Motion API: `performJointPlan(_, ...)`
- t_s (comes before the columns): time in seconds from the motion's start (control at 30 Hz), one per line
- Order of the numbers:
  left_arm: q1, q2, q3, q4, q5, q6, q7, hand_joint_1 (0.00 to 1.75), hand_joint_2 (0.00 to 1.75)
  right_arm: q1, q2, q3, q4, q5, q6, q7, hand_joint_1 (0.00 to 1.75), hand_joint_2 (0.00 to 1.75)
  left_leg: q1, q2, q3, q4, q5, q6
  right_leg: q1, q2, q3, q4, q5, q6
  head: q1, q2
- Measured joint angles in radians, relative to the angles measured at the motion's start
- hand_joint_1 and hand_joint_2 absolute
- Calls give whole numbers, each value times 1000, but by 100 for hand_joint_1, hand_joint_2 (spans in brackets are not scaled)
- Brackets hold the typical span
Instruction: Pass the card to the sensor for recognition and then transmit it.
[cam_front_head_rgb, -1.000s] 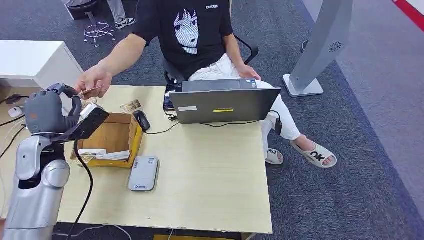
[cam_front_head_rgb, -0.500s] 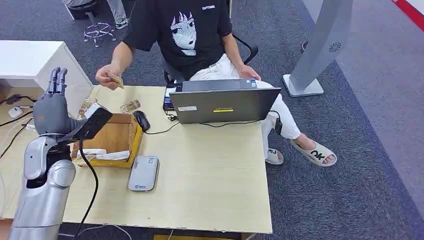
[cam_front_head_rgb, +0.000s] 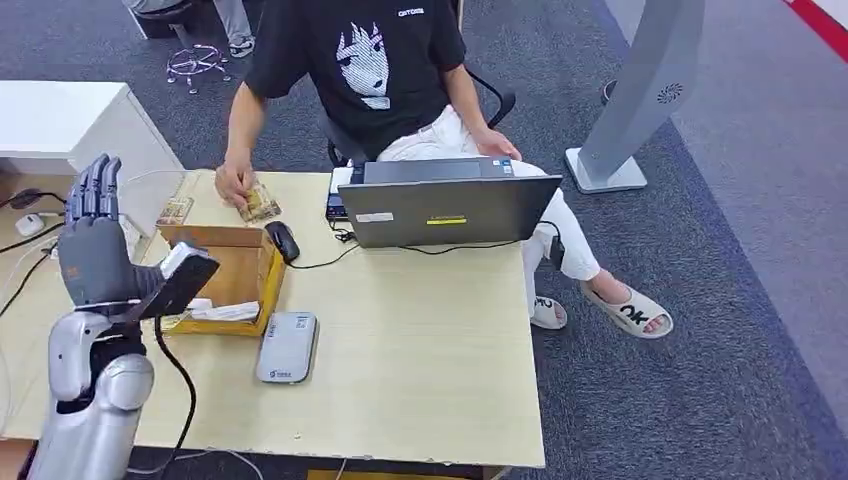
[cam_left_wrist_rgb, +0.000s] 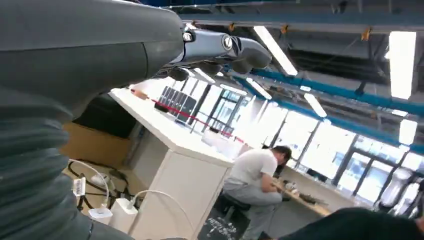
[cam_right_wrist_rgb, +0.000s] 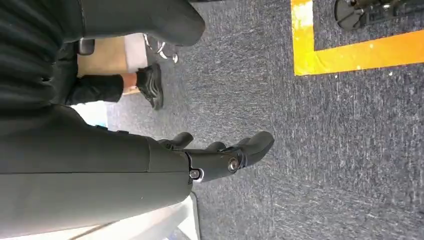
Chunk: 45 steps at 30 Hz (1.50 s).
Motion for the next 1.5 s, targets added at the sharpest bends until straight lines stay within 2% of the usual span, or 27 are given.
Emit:
performJointPlan(0.03,112,-13,10,-87,27,90,-50,0,175,2,0,0,1,-8,-5,0,0,175,0,1,0,0,-1,0,0,1,-1,0,-1,0,0,0)
performJointPlan(0.17,309,-56,31,-243,98,277,-177,0,175,4,0,0,1,-22,-28,-8,0,175,0,2,0,0,-3,1,0,1,-1,-1,-2,1,0,0)
performJointPlan(0.23,399,-98,44,-309,162,322,-267,0,175,6,0,-1,1,-27,-40,-16,0,175,0,1,0,0,-3,1,0,1,-1,-1,-3,3,0,0)
performJointPlan(0.33,516,-189,95,-384,272,330,-386,0,175,6,0,-1,1,-34,-53,-23,0,175,-1,1,-1,0,-4,2,0,0,0,-1,-3,3,0,0)
performJointPlan(0.43,578,-255,173,-402,410,315,-415,0,175,6,0,-1,1,-39,-61,-24,0,175,-1,1,0,0,-4,2,0,0,0,-1,-3,3,0,0)
performJointPlan(0.53,595,-313,280,-395,530,251,-431,0,175,6,0,-1,1,-40,-69,-26,0,175,0,1,0,0,-4,2,0,-1,0,-1,-3,3,0,0)
performJointPlan(0.67,543,-401,529,-311,605,79,-493,0,175,5,0,-1,1,-39,-70,-24,0,175,0,1,0,-1,-3,1,0,-1,1,0,-3,2,0,0)
performJointPlan(0.77,477,-446,771,-206,612,5,-526,0,175,5,0,0,1,-35,-70,-21,0,175,1,1,1,-1,-3,0,0,0,1,0,-3,2,0,0)
performJointPlan(0.9,389,-466,1028,-42,607,-13,-520,0,175,4,0,10,1,-29,-70,-16,0,175,0,1,1,-1,-3,0,0,0,1,0,-3,2,0,0)
performJointPlan(0.97,347,-465,1139,70,621,-2,-487,0,175,3,0,18,1,-19,-70,-14,0,175,0,0,1,-1,-3,1,0,0,1,0,-3,3,0,0)
performJointPlan(1.0,326,-461,1191,134,637,5,-467,0,175,2,0,22,1,-13,-70,-13,0,175,0,0,1,-1,-3,1,0,0,1,0,-3,3,0,0)
performJointPlan(1.1,285,-448,1305,296,663,22,-468,0,175,0,0,31,1,-11,-70,-13,0,175,0,0,1,-1,-3,1,0,-1,1,-1,-3,3,1,0)
performJointPlan(1.17,267,-439,1354,370,663,39,-457,0,175,-1,0,35,1,-10,-70,-13,0,175,0,-1,1,-1,-3,1,0,-2,1,-1,-3,3,1,0)
performJointPlan(1.2,256,-433,1373,408,655,64,-430,0,175,-2,0,39,1,-6,-69,-12,0,175,0,-1,1,-1,-3,1,0,-2,2,-1,-3,3,1,0)
performJointPlan(1.33,223,-382,1439,664,611,239,-326,0,175,-4,0,52,1,7,-68,-3,0,175,-1,-1,2,-1,-3,1,-1,-2,2,-1,-3,3,0,0)
performJointPlan(1.4,215,-356,1450,811,568,307,-262,0,175,-7,0,60,1,10,-68,5,0,175,-1,-1,2,-1,-3,1,-1,-2,2,-1,-3,3,0,0)
performJointPlan(1.5,203,-339,1450,986,404,321,-113,0,175,-9,0,67,1,6,-68,15,0,175,-1,-1,2,-1,-3,1,-1,-2,2,-1,-3,3,0,0)
